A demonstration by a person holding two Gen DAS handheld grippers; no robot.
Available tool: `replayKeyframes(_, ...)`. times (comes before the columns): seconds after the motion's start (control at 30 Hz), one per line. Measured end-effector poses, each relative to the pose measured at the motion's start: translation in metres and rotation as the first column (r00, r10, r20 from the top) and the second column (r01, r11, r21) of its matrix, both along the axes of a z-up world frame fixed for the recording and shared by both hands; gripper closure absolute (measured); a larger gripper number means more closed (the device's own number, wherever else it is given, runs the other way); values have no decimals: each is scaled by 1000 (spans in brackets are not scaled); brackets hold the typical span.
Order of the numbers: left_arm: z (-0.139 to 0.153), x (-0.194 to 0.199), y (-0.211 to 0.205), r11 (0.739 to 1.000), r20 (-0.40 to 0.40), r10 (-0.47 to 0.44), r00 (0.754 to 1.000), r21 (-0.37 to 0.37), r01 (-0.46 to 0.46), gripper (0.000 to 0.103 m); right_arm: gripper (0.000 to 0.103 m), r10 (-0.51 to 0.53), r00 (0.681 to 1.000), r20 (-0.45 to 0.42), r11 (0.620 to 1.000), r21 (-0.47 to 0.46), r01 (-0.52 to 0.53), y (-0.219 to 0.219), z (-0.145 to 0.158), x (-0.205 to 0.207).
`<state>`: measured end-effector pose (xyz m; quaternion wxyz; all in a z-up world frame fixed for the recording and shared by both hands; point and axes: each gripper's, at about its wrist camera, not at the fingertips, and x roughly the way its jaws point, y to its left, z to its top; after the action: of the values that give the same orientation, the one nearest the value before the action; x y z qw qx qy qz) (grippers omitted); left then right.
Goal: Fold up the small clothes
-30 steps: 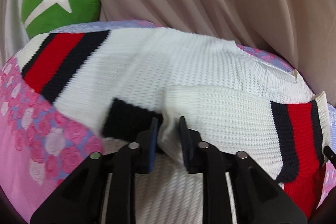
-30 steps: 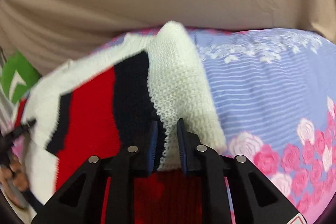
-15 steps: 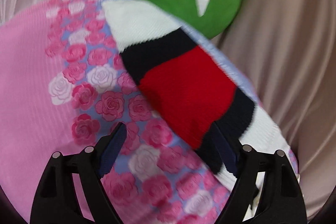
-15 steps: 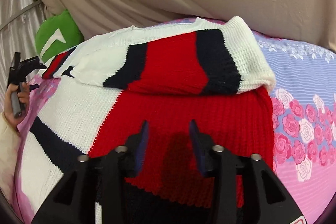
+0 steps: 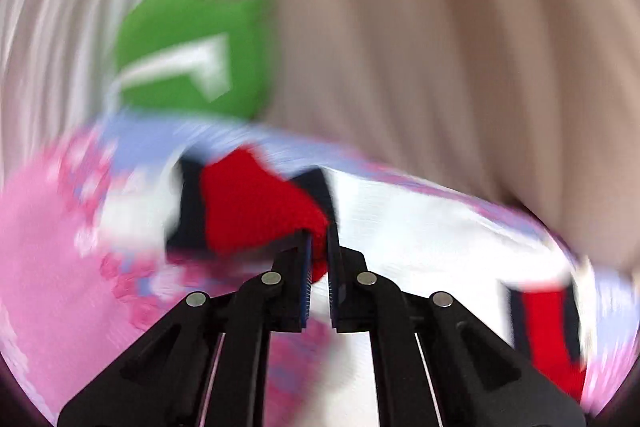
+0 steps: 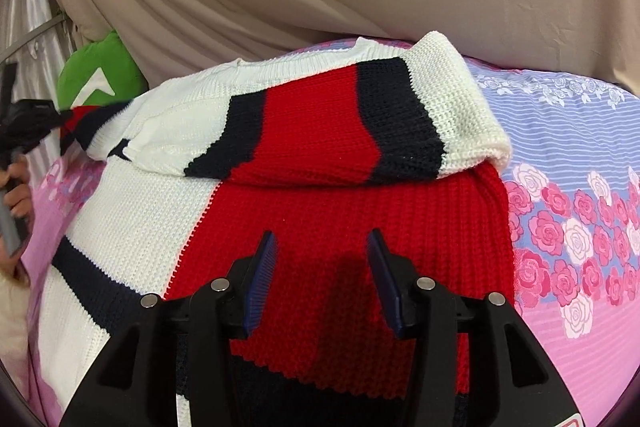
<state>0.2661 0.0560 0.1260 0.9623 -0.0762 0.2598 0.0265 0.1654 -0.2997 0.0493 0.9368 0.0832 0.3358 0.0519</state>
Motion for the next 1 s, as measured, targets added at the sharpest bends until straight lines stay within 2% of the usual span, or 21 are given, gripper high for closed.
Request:
replayKeyframes(0.03, 4, -12, -33, 995, 11, -80, 997, 66, 79, 97, 56, -7, 1000, 8, 1000, 11, 7, -2, 1, -2)
replayKeyframes(0.07, 0, -27, -73, 974, -2, -171, 985, 148, 169, 97, 56, -20, 1000, 18, 999, 29, 20, -7, 3, -5)
replayKeyframes(0.13, -23, -51, -138, 917, -71, -300, 951, 254, 308, 94, 56, -48, 998, 27, 996, 76, 46, -18, 6, -11)
replayKeyframes(0.2, -55, -66, -175, 869, -175, -375, 910, 274, 411, 94, 56, -75, 997, 26, 992, 109, 71, -29, 8, -20)
replayKeyframes(0.23, -69, -73, -182, 861, -226, -389, 893, 256, 440, 94, 56, -85, 996, 32, 992, 93, 81, -31, 11, -27)
replayKeyframes(0.3, -81, -89, -173, 864, -267, -412, 871, 190, 466, 89, 54, -70, 995, 71, 998, -5, 70, -23, 23, -41)
replayKeyframes(0.33, -82, -99, -161, 869, -269, -420, 866, 154, 470, 80, 53, -21, 994, 111, 996, -86, 31, -10, 34, -51)
replayKeyframes(0.37, -81, -111, -147, 879, -256, -420, 871, 126, 461, 73, 51, 24, 990, 137, 991, -130, -6, 1, 41, -57)
replayKeyframes(0.4, -78, -125, -129, 892, -238, -403, 884, 113, 437, 59, 49, 98, 983, 158, 982, -175, -69, 18, 50, -63)
replayKeyframes(0.43, -76, -141, -121, 902, -223, -384, 896, 117, 416, 54, 46, 157, 973, 167, 973, -193, -124, 32, 56, -64)
replayKeyframes(0.47, -76, -155, -105, 915, -208, -354, 912, 128, 384, 54, 43, 238, 956, 170, 956, -213, -200, 52, 63, -64)
replayKeyframes(0.53, -76, -173, -78, 946, -191, -243, 951, 168, 276, 54, 40, 381, 909, 167, 909, -250, -335, 96, 68, -58)
replayKeyframes(0.6, -80, -179, -54, 967, -214, -153, 965, 168, 191, 54, 35, 507, 852, 133, 844, -280, -458, 144, 65, -46)
replayKeyframes(0.67, -93, -172, -30, 982, -272, -97, 957, 132, 137, 54, 34, 616, 785, 59, 758, -316, -571, 198, 49, -30)
replayKeyframes(0.73, -103, -171, -13, 989, -315, -61, 947, 107, 100, 54, 35, 677, 736, -23, 685, -346, -641, 241, 29, -16)
replayKeyframes(0.83, -114, -173, 6, 993, -349, -45, 936, 89, 80, 53, 36, 701, 706, -99, 624, -396, -674, 287, 5, 0)
replayKeyframes(0.87, -115, -174, 11, 993, -348, -41, 937, 93, 78, 52, 43, 698, 706, -123, 616, -399, -679, 296, -2, 6)
replayKeyframes(0.9, -115, -175, 16, 993, -345, -35, 938, 97, 73, 52, 55, 695, 706, -140, 617, -389, -684, 304, -6, 11)
replayKeyframes(0.93, -116, -174, 19, 993, -342, -34, 939, 98, 72, 53, 84, 697, 703, -143, 624, -364, -692, 306, -6, 16)
replayKeyframes(0.97, -117, -170, 19, 992, -342, -36, 939, 97, 74, 53, 92, 685, 718, -124, 651, -338, -680, 303, -1, 21)
replayKeyframes(1.0, -116, -170, 18, 993, -342, -37, 939, 95, 74, 53, 93, 667, 742, -69, 697, -294, -654, 292, 16, 25)
